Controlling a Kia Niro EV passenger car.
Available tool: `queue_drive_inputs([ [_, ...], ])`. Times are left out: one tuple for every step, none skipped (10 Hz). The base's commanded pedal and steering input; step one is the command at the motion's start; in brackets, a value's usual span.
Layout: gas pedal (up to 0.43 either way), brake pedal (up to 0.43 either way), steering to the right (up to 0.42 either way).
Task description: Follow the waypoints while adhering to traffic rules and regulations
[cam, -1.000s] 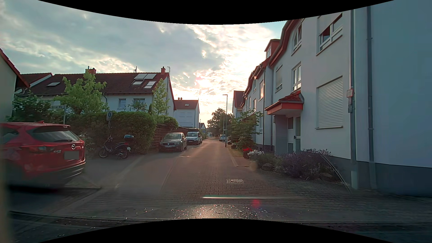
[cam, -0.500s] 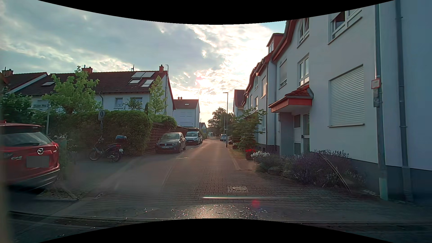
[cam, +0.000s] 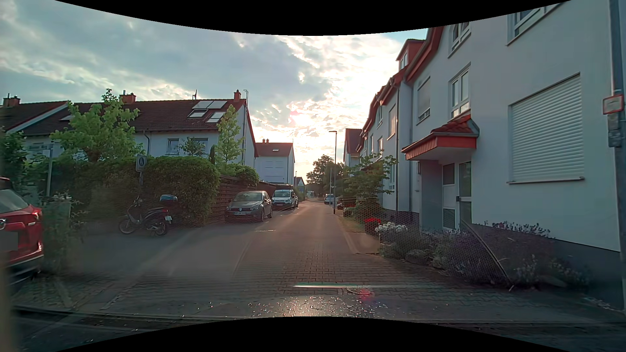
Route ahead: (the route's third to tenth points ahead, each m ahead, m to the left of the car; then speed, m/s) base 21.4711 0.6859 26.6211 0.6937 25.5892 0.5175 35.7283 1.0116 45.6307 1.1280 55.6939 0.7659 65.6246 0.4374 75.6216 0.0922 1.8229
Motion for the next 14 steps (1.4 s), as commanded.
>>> queue_drive_inputs([
  [0.000, 0.000, -0.131],
  [0.000, 0.000, -0.133],
  [0.000, 0.000, -0.136],
  [0.000, 0.000, -0.145],
  [0.000, 0.000, -0.156],
  [0.000, 0.000, -0.172],
  [0.000, 0.000, -0.182],
  [0.000, 0.000, -0.189],
  [0.000, 0.000, -0.195],
  [0.000, 0.000, -0.198],
  [0.000, 0.000, -0.198],
  [0.000, 0.000, -0.198],
  [0.000, 0.000, -0.198],
  [0.000, 0.000, -0.198],
])
